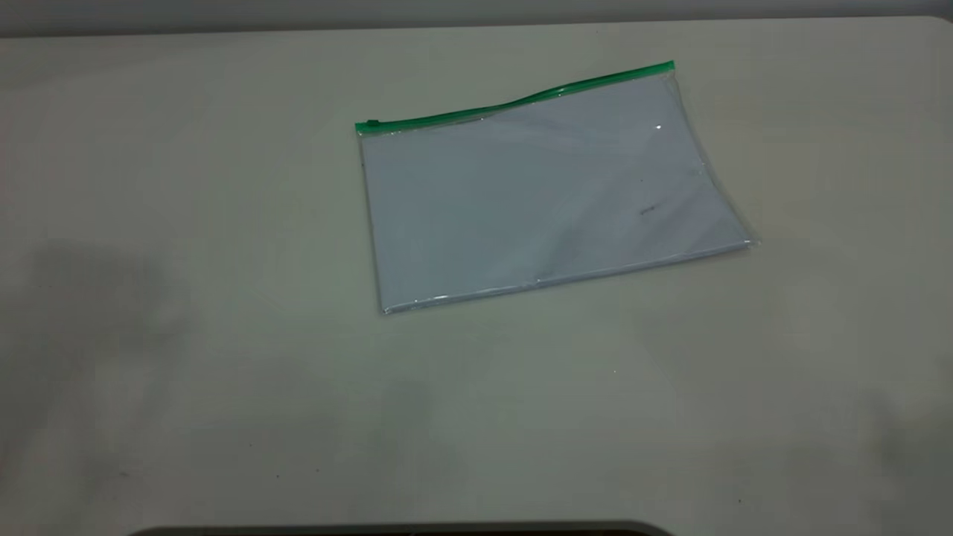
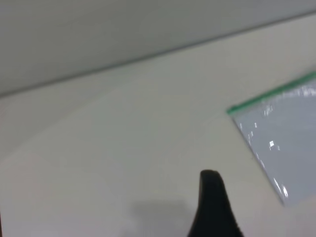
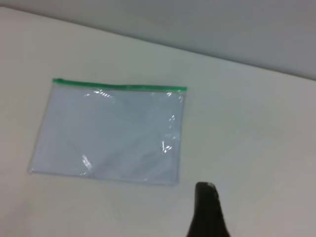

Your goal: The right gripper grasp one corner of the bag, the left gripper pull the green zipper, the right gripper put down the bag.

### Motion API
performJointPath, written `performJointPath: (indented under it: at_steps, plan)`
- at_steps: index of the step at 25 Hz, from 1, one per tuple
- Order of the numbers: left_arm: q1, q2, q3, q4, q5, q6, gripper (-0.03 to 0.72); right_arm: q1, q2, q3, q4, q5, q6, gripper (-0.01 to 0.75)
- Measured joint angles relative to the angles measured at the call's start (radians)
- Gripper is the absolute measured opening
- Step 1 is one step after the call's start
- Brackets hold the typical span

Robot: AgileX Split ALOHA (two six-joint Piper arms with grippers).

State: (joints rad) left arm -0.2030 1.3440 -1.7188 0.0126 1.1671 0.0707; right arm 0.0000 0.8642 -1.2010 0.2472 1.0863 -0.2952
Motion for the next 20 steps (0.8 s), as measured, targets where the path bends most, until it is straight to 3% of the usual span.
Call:
performJointPath:
  at_steps: [12,20]
  plan:
    - [0.0,-0.502,0.547,0.0,0.0,-0.071,0.586,0.0,-0.349,0.357,0.026,-0.011,-0.003,0.582]
    - [0.0,-0.842,0.846,0.001,0.0,-0.071,0.586,0.0,-0.542,0.468,0.03,0.005,-0.004,0.582]
